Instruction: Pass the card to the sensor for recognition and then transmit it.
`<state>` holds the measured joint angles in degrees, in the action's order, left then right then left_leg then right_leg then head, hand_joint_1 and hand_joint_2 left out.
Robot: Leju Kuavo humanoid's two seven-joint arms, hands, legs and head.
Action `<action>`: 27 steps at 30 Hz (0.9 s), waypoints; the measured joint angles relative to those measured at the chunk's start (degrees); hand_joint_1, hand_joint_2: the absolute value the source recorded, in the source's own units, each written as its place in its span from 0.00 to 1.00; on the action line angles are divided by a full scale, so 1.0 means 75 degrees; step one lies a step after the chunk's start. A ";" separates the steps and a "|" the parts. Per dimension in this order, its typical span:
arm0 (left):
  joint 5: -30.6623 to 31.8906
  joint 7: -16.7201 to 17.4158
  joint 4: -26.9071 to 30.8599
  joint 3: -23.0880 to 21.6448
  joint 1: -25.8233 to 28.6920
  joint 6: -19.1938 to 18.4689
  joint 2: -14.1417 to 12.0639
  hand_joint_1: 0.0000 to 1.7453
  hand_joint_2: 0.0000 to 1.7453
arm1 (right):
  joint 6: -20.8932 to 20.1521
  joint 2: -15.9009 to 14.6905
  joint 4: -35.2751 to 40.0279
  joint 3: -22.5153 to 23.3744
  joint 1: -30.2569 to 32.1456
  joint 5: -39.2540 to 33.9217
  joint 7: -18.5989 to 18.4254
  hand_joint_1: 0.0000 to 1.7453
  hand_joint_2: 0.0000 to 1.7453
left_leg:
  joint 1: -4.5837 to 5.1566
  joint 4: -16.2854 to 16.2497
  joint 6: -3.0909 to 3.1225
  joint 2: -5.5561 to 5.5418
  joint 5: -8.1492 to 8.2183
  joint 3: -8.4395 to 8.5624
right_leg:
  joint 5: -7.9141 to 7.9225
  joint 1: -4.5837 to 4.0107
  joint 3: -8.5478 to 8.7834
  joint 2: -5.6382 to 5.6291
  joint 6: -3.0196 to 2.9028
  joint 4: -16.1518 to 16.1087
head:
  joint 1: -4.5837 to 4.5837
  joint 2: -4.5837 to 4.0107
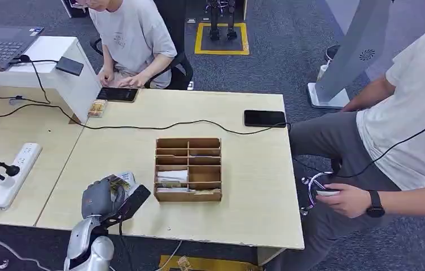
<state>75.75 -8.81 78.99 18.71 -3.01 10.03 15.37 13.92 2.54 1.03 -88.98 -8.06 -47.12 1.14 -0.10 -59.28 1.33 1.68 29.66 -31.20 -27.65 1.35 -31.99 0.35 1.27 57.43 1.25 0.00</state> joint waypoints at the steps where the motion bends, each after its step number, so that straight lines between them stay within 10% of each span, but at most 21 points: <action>1: 0.0062 0.0006 -0.0088 0.0000 -0.0047 0.0044 -0.0003 1.00 1.00 | -0.0006 0.0000 0.0000 0.0000 -0.0007 0.0055 0.0000 0.00 1.00 | 0.0000 0.0000 0.0000 -0.0001 0.0000 0.0001 | 0.0000 0.0000 0.0002 0.0001 0.0000 0.0000 | -0.0003 0.0000; 27: 0.0237 0.0003 -0.0924 0.0108 -0.0434 0.0321 0.0003 1.00 1.00 | -0.0003 0.0012 0.0012 -0.0003 -0.0041 0.0201 -0.0006 0.00 1.00 | 0.0000 0.0000 0.0000 -0.0002 0.0000 0.0006 | 0.0001 0.0000 0.0008 0.0001 0.0000 0.0001 | 0.0000 0.0000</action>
<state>77.53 -8.79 72.06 19.52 -6.27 12.44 15.39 13.90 2.62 1.11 -89.00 -8.37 -45.62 1.09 -0.10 -59.28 1.33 1.67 29.66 -31.15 -27.65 1.35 -31.93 0.36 1.27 57.44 1.25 0.00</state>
